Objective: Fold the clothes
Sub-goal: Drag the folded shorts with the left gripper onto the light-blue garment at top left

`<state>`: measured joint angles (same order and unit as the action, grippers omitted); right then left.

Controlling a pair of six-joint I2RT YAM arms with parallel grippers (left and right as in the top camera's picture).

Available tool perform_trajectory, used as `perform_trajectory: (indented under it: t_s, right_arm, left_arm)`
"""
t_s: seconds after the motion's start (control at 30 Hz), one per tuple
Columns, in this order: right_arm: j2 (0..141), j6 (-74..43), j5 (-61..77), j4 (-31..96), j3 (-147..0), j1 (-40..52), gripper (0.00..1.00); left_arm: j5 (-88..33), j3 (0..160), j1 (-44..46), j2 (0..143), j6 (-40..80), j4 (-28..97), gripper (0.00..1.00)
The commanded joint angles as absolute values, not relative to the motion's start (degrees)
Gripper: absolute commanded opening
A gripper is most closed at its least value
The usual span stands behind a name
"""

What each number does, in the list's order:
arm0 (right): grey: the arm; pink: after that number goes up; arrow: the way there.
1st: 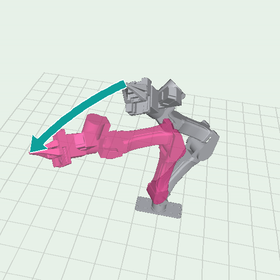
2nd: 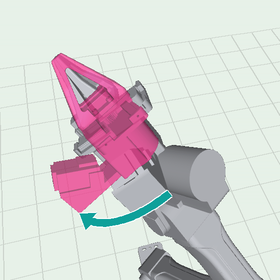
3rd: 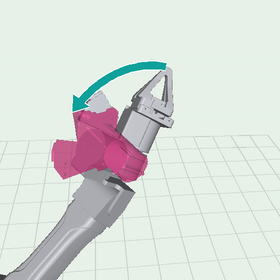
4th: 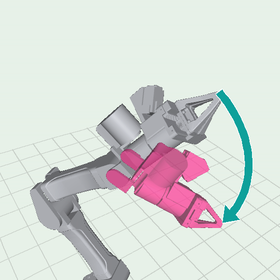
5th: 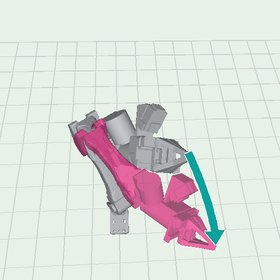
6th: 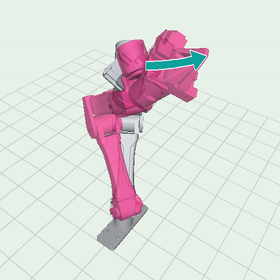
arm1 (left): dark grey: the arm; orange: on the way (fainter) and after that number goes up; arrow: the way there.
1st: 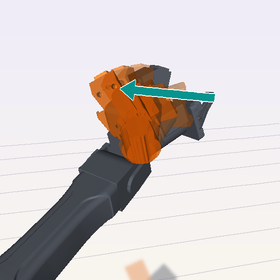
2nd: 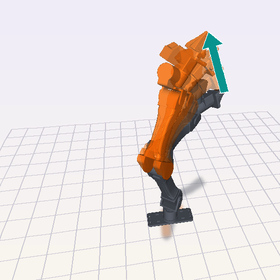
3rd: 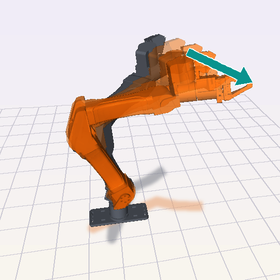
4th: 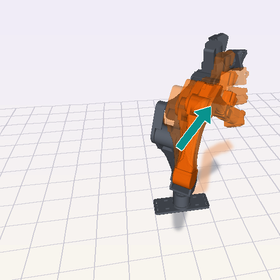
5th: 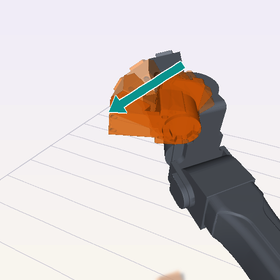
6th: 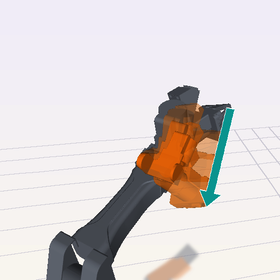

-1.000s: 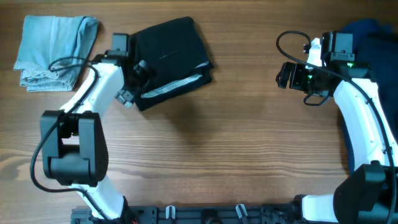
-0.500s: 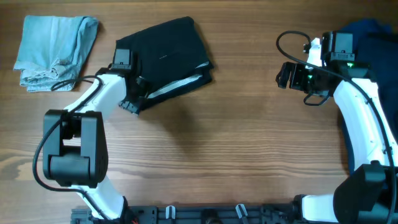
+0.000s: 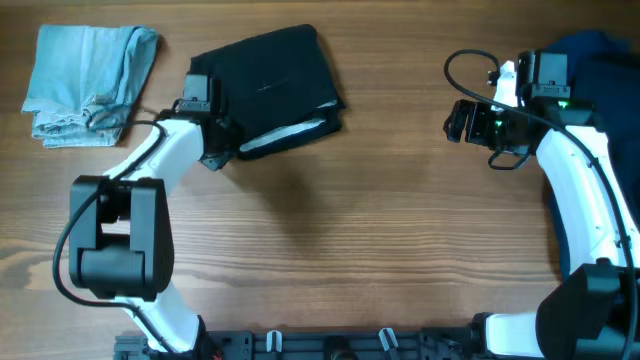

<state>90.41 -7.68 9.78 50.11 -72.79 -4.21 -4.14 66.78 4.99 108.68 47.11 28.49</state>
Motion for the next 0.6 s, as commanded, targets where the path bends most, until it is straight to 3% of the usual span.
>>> perform_trajectory:
  t_s: [0.0, 0.23, 0.43, 0.57]
  right_arm:
    - [89.8, -8.0, 8.8, 49.9, -72.8, -4.1, 1.00]
    - [89.8, -8.0, 8.8, 50.0, -72.8, -4.0, 1.00]
    - [89.8, -8.0, 8.7, 49.9, -72.8, -4.0, 1.00]
    - [89.8, -8.0, 8.7, 49.9, -72.8, -4.1, 1.00]
  left_arm:
    - [-2.9, 75.5, 3.4, 109.4, 26.4, 27.9, 0.04]
    - [8.9, 89.8, 2.6, 109.4, 7.0, 29.3, 0.04]
    - [17.1, 90.8, 1.8, 109.5, -11.5, 21.9, 0.04]
    - [20.1, 90.8, -1.3, 109.5, -16.8, 17.0, 0.04]
